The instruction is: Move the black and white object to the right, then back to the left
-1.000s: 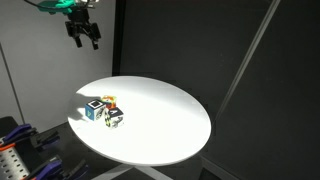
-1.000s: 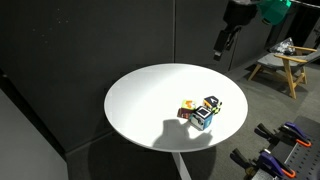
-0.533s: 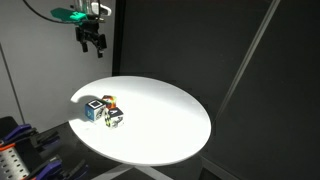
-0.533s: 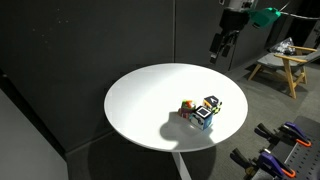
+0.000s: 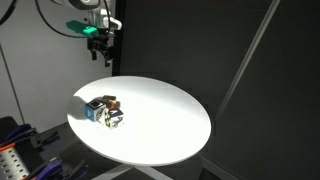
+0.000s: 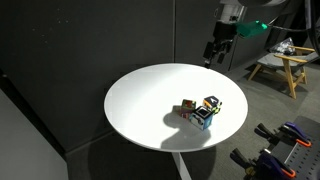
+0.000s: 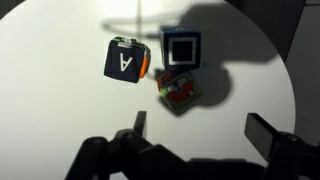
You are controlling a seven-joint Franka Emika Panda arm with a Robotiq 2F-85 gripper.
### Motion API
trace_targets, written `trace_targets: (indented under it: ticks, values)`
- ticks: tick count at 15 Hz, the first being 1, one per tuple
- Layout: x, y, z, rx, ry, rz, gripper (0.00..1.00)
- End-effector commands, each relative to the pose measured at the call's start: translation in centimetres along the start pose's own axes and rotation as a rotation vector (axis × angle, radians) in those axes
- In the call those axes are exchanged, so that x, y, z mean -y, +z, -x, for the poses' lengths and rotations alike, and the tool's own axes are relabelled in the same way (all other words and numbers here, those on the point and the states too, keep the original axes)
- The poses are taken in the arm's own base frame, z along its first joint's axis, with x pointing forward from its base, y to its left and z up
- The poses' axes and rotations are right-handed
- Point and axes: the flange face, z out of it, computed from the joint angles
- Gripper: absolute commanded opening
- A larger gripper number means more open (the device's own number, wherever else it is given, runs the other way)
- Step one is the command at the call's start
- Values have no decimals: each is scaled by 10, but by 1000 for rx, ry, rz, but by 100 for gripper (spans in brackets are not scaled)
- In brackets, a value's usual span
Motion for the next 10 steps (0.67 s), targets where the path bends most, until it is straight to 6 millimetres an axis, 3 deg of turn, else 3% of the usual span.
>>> trace_targets:
  ticks: [1,5,10]
  values:
    - [-25,8,-15,-20,127,-1,100]
    - [-53,28,-21,-26,254,8,100]
    - [-72,65,-28,-27,331,18,100]
